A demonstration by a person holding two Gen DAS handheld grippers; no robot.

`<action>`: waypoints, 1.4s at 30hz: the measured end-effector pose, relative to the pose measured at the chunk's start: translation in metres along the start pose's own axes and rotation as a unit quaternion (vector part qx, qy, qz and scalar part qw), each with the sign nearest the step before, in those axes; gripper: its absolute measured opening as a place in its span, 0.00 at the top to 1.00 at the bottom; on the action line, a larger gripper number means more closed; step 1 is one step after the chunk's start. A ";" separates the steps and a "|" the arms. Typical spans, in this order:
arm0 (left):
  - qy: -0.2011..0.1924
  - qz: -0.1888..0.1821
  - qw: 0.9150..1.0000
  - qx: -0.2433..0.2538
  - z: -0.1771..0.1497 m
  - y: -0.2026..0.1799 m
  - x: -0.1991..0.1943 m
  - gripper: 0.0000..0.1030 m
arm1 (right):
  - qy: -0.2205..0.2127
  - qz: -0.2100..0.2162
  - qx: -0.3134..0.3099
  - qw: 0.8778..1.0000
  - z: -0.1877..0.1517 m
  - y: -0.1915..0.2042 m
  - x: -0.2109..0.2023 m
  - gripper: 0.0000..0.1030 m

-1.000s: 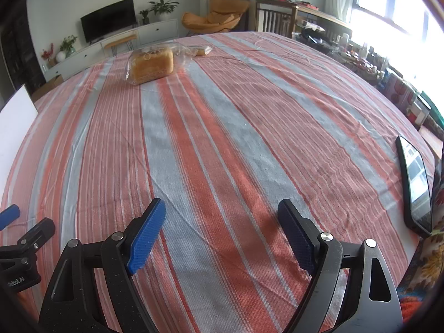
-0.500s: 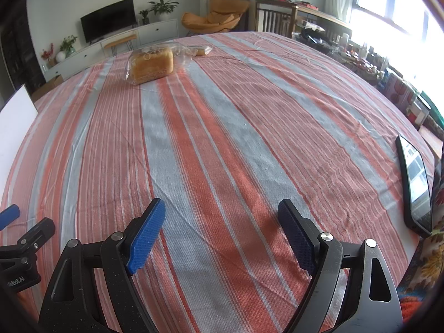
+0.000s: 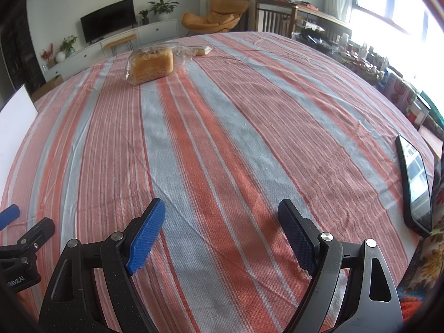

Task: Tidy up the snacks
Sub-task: 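Withdraw both tools from the box and hold them open over the table, then move the left tool to the bagged bread bun and close around it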

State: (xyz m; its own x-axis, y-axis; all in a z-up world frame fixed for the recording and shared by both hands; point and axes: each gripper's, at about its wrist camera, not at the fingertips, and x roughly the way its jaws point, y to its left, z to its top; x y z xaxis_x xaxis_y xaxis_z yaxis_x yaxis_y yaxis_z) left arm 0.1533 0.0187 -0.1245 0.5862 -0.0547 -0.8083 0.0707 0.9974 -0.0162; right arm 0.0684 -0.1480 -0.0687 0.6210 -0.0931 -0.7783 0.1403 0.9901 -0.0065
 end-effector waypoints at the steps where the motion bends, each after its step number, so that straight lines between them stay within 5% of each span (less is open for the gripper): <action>1: 0.000 0.000 1.000 0.000 0.000 0.000 0.000 0.00 | 0.000 0.000 0.000 1.000 0.000 0.000 0.000 0.17; 16: 0.000 0.000 1.000 0.000 0.000 0.000 0.000 0.00 | 0.000 0.000 0.000 1.000 0.000 0.000 0.000 0.17; 20: 0.035 -0.021 0.999 -0.007 0.012 0.002 -0.003 0.01 | 0.000 0.000 0.000 1.000 0.000 0.000 0.000 0.17; 25: -0.018 -0.070 0.997 -0.019 0.073 -0.013 -0.028 0.00 | 0.000 0.002 0.000 1.000 0.000 0.000 0.000 0.16; 29: 0.005 -0.103 0.994 0.025 0.145 -0.053 -0.004 0.00 | 0.002 0.004 -0.002 1.000 0.000 0.000 0.000 0.15; 35: 0.055 -0.091 0.994 0.005 0.256 -0.084 0.058 0.01 | 0.003 0.009 -0.006 1.000 0.000 0.002 0.001 0.12; 38: 0.073 -0.088 0.993 -0.031 0.289 -0.089 0.084 0.01 | 0.004 0.009 -0.008 1.000 0.000 0.003 0.001 0.11; 42: 0.122 -0.077 0.989 -0.028 0.294 -0.105 0.129 0.01 | 0.005 0.010 -0.010 1.000 0.001 0.004 0.002 0.11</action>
State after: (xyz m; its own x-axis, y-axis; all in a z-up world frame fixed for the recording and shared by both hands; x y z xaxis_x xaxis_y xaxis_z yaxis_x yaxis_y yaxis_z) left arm 0.4590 -0.1070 -0.0536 0.3596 -0.2003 -0.9113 0.0958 0.9795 -0.1775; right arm 0.0705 -0.1445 -0.0697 0.6162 -0.0727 -0.7843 0.1130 0.9936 -0.0033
